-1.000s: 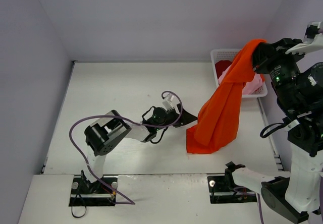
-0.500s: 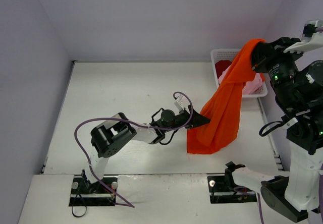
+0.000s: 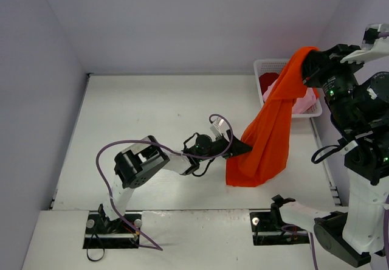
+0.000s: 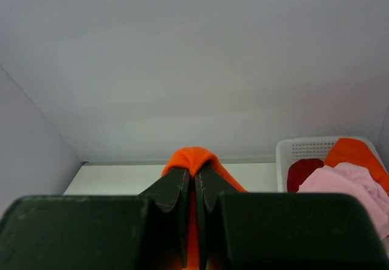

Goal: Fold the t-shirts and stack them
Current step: Flatten the tshirt out

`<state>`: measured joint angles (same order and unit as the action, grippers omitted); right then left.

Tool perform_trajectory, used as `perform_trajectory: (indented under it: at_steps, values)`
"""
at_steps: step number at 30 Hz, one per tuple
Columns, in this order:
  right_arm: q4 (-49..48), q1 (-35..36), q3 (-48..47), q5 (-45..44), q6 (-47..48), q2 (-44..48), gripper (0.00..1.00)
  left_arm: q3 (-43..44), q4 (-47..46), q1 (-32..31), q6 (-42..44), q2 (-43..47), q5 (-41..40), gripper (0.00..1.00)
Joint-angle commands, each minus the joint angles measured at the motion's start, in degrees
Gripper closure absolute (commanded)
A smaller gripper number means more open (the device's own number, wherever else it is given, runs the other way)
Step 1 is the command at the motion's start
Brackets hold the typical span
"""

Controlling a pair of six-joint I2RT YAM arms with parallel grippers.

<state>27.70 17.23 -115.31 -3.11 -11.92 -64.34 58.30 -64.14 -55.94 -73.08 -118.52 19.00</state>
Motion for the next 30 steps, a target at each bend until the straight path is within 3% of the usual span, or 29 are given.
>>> perform_trajectory:
  at_steps: [1, 22, 30]
  values:
    - [-6.00, -0.27, -0.89, 0.48, 0.15, -0.26, 1.00, 2.08, -4.77, -0.31, 1.27, 3.11, -0.64, 0.41]
    - [-6.08, -0.27, 1.75, 0.56, 0.06, 0.00, 1.00, 4.89, 2.88, 7.43, 6.98, 9.45, 5.86, 0.41]
    - [-6.08, -0.27, 2.10, 1.09, -0.21, -0.18, 1.00, 8.49, -4.15, 6.64, 3.11, 3.73, 8.59, 0.43]
